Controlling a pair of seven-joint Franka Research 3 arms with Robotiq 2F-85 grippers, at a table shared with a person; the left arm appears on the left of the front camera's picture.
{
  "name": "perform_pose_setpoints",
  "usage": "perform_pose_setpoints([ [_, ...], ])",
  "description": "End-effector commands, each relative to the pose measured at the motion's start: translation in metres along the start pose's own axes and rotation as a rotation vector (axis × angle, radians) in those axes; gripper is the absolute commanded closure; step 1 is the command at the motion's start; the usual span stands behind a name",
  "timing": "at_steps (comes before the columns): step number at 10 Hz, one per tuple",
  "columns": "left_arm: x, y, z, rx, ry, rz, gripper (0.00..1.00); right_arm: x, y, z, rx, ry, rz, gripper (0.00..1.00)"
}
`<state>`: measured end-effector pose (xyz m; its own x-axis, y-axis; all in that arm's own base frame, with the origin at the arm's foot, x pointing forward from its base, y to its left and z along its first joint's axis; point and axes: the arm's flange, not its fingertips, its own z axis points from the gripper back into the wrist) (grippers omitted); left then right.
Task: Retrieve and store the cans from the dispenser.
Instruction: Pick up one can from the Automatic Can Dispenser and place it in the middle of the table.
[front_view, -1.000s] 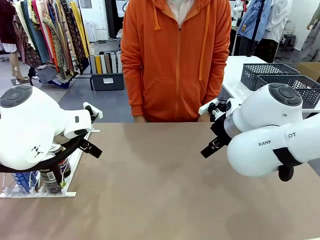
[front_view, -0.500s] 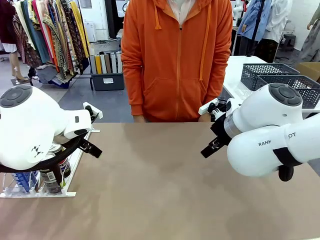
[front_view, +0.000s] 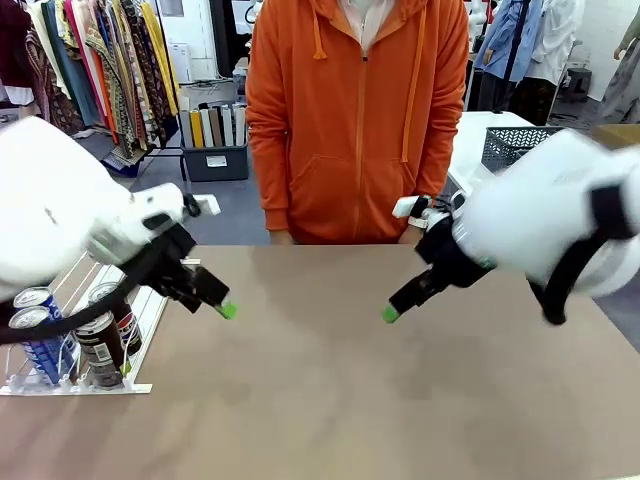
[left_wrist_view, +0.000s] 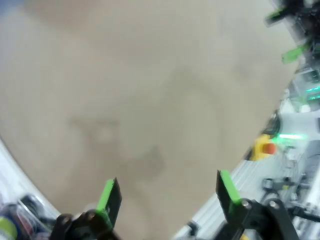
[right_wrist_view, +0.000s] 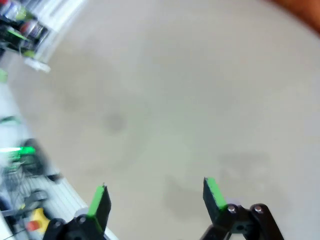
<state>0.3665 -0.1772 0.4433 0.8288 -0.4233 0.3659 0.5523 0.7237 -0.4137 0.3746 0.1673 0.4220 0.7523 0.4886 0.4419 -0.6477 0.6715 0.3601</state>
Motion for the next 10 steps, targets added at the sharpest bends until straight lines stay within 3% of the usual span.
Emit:
perform_pose_setpoints([
  [1,0.003,0.024,0.076,-0.151,0.06,0.224,0.0,-0.009,-0.051,0.071,0.44,0.002,-0.276,0.0],
  [2,-0.003,0.037,0.103,-0.216,0.009,0.271,0.0,-0.024,-0.068,0.1,0.551,-0.063,-0.316,0.0],
  [3,-0.019,0.072,0.151,-0.376,-0.066,0.354,0.0,-0.041,-0.087,0.121,0.64,-0.136,-0.366,0.0],
  [5,-0.067,0.15,0.205,-0.543,-0.368,0.541,0.0,-0.093,-0.146,0.154,0.737,-0.407,-0.538,0.0],
  [6,-0.101,0.178,0.209,-0.568,-0.469,0.628,0.0,-0.127,-0.171,0.165,0.781,-0.543,-0.61,0.0],
  [7,-0.133,0.207,0.204,-0.513,-0.588,0.73,0.0,-0.16,-0.194,0.176,0.851,-0.688,-0.684,0.0],
  [8,-0.159,0.223,0.199,-0.471,-0.63,0.762,0.0,-0.182,-0.202,0.18,0.889,-0.788,-0.726,0.0],
  [10,-0.198,0.251,0.201,-0.537,-0.795,0.894,0.0,-0.196,-0.206,0.182,0.852,-0.846,-0.787,0.0],
])
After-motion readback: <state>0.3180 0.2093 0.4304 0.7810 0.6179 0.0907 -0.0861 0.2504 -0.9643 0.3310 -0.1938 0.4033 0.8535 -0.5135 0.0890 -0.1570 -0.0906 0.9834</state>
